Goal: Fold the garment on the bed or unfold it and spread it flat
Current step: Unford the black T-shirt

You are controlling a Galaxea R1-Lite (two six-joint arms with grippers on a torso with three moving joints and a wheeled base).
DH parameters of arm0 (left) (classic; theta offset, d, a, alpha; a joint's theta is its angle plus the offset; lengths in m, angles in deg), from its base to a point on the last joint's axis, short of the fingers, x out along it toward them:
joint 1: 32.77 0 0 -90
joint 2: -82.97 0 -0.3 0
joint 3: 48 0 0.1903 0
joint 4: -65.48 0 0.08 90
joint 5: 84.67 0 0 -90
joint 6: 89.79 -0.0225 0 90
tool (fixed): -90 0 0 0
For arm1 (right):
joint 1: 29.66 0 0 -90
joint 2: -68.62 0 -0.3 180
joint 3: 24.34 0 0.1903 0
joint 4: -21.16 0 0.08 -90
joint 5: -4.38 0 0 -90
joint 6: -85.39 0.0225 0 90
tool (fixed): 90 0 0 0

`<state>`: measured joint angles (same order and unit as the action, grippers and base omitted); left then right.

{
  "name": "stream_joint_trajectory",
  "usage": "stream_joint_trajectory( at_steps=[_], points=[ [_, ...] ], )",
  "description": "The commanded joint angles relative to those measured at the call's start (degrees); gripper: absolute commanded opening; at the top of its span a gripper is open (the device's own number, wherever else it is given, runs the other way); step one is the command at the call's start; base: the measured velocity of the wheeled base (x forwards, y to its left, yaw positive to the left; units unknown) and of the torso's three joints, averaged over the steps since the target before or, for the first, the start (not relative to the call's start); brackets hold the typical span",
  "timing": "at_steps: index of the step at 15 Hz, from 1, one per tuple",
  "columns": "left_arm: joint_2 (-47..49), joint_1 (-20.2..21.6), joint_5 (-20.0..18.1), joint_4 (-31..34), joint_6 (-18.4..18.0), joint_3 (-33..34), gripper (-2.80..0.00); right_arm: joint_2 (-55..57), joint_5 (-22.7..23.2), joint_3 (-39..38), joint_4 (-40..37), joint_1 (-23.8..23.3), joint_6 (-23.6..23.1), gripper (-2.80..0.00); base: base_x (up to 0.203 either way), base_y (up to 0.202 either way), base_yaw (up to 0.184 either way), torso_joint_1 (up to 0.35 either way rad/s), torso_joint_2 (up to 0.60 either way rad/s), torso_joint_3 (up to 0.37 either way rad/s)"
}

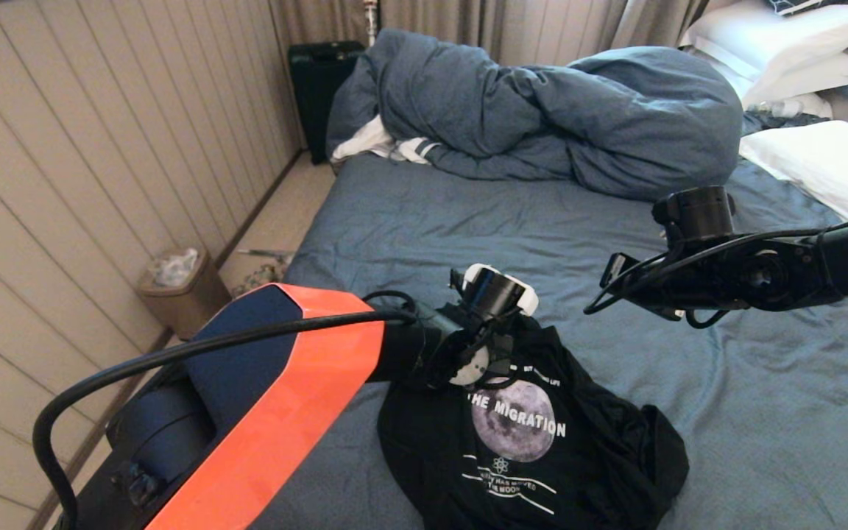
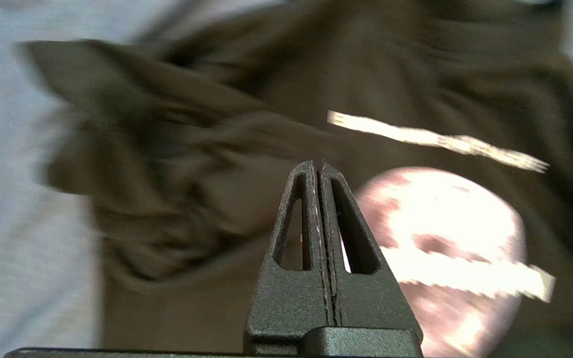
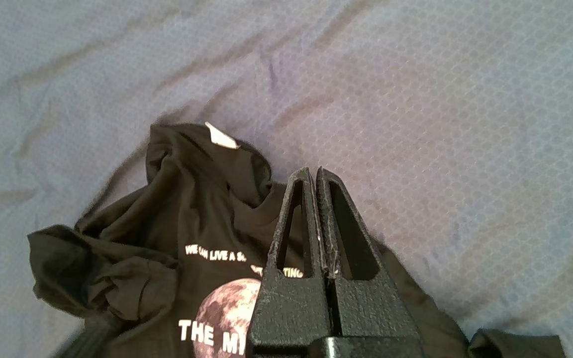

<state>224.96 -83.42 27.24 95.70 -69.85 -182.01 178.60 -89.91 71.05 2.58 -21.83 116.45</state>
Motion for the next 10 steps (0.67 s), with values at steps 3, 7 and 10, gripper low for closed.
stream_joint_trajectory(
  at_steps=[3, 7, 10],
  points=[
    [2.6, -1.7, 0.3, 0.0, -0.2, 0.2, -2.80, 0.2, 0.0, -0.1, 0.0, -0.1, 0.2, -2.80, 0.000, 0.000, 0.000, 0.000, 0.00, 0.000],
    [7.4, -1.7, 2.7, -0.5, -2.1, -0.3, -2.80, 0.1, 0.0, -0.4, 0.1, -0.2, 0.2, -2.80, 0.000, 0.000, 0.000, 0.000, 0.00, 0.000],
    [10.2, 0.8, 7.5, -8.3, -8.3, -0.3, -2.80, -0.2, 0.0, -0.5, 0.1, -0.2, 0.2, -2.80, 0.000, 0.000, 0.000, 0.000, 0.00, 0.000]
  ],
)
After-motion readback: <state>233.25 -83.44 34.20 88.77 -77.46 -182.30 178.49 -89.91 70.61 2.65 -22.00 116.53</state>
